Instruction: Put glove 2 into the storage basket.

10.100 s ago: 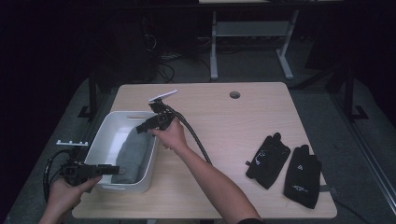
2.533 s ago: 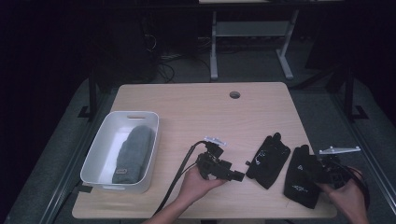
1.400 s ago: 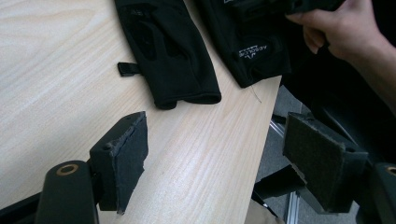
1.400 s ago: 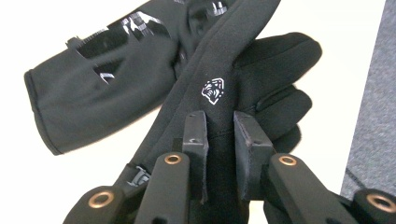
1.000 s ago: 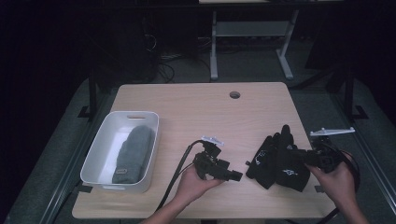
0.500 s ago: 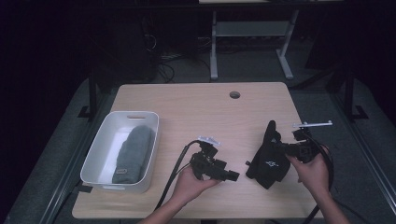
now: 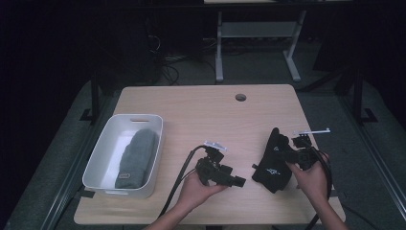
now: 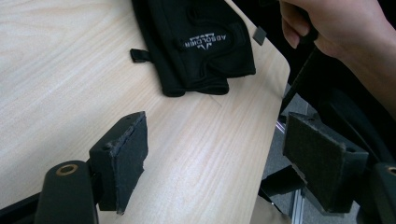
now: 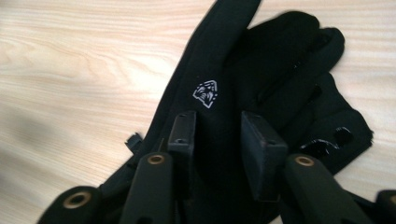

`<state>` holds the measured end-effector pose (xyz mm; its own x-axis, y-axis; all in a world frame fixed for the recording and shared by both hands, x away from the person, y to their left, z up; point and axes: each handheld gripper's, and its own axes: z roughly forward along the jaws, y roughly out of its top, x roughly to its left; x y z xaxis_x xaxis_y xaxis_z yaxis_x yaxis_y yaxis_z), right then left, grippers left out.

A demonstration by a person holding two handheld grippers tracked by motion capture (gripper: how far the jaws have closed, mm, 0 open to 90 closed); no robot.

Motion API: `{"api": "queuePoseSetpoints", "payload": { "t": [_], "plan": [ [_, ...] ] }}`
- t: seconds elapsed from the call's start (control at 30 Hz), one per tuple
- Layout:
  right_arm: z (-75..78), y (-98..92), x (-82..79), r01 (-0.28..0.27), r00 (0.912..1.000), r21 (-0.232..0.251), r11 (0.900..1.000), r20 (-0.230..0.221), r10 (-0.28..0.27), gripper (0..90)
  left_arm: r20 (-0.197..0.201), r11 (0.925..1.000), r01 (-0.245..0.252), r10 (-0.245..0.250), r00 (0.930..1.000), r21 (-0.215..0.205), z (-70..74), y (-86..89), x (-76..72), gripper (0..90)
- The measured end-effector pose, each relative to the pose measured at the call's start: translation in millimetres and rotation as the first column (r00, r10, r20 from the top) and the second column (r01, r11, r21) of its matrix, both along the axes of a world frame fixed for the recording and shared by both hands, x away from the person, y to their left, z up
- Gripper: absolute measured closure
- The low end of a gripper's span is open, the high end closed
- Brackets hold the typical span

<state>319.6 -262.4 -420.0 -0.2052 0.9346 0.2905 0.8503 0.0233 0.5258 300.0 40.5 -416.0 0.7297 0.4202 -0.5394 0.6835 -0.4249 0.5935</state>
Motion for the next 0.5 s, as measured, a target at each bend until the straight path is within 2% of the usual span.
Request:
{"api": "queuePoseSetpoints", "payload": {
  "t": [0.13, 0.23, 0.3, 0.5],
  "plan": [
    [-2.6, -4.7, -2.7, 0.007, 0.9999, 0.002, 1.000, -0.009, -0.007, 60.1, -0.004, 1.0000, -0.009, 0.009, 0.9999, 0.002, -4.6, -6.4, 3.2, 22.5],
    [-3.3, -13.8, -5.1, 0.007, 0.9999, 0.005, 1.000, 0.008, -0.007, 55.8, -0.003, 0.9999, -0.008, 0.008, 1.0000, 0.014, -8.7, -13.9, 5.7, 22.7],
    [-3.4, -22.7, -5.7, 0.022, 0.9997, 0.014, 1.000, 0.012, -0.022, 50.1, -0.005, 0.9997, -0.005, 0.005, 1.0000, 0.025, -13.2, -23.4, 8.9, 22.8],
    [-6.4, -39.6, -2.1, 0.056, 0.9982, 0.032, 0.998, 0.018, -0.057, 42.6, -0.007, 0.9991, -0.005, 0.005, 1.0000, 0.043, -19.5, -45.2, 12.4, 24.1]
  ]
}}
